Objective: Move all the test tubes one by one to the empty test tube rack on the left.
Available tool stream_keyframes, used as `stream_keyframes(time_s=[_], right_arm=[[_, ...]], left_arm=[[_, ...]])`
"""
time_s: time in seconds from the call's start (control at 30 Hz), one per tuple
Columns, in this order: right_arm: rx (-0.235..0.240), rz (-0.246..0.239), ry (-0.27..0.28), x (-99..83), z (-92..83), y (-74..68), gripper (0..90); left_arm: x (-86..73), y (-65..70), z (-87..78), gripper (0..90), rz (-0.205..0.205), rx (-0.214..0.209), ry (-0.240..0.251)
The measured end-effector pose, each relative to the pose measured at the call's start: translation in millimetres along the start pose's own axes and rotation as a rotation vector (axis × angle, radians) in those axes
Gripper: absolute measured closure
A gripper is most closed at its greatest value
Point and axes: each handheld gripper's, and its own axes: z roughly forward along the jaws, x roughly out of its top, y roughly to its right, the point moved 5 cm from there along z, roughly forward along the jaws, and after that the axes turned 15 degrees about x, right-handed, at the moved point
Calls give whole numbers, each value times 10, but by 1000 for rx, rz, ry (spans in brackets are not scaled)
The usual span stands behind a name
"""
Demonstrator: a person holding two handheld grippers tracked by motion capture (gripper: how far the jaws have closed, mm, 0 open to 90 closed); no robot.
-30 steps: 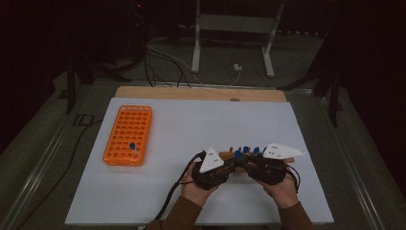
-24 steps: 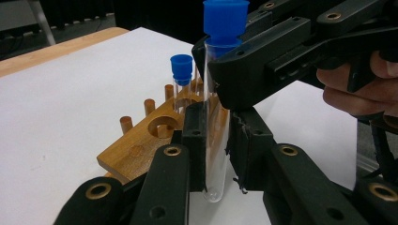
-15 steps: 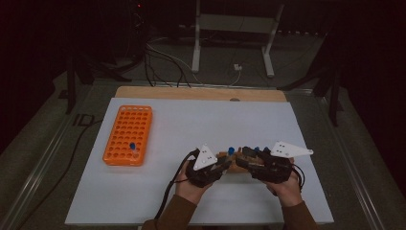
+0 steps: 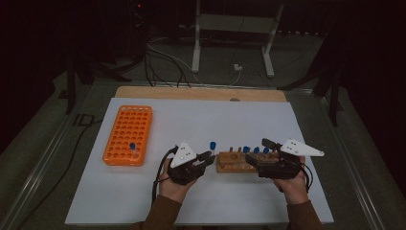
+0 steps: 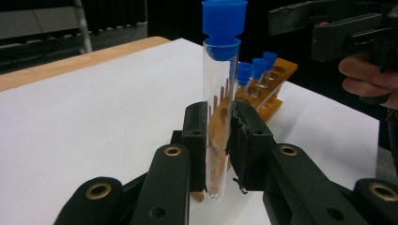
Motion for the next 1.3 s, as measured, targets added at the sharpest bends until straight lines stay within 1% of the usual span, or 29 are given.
stream_keyframes(time_s=[0.07,0.13,0.2,0.3,0.37,0.47,0.6,0.67,0.73,0.8,0.97,1.03,1.17,1.3], right_arm=[[-18,9,0,-7,-22,34,60],[-26,12,6,-8,-47,59,42],[-48,5,9,-8,-73,79,31],[-66,8,17,-10,-106,105,14],[-87,10,18,-15,-125,129,4],[-97,13,28,-9,-157,147,4],[-102,14,35,-3,-181,156,4],[-104,15,35,-8,-195,166,4],[-107,17,36,-14,-210,176,4],[-110,23,41,-16,-230,185,4],[-115,25,57,-9,-277,207,4],[-115,29,58,-12,-282,209,4],[-114,29,57,-15,-274,207,4],[-113,32,60,-13,-280,208,4]], left_arm=[[6,-48,-30,774,-10,7,4],[21,-93,-62,773,-17,13,9],[35,-136,-102,774,-13,21,13],[43,-198,-178,773,0,29,17],[38,-248,-239,773,8,40,22],[33,-350,-327,773,2,59,32],[43,-494,-421,773,-23,79,49],[48,-553,-467,773,-20,89,53],[48,-618,-512,772,-14,108,52],[41,-690,-560,773,-18,122,52],[-9,-911,-706,772,-28,178,54],[-37,-999,-765,772,-43,188,58],[-75,-1160,-880,772,-70,223,64],[-95,-1264,-986,772,-89,243,78]])
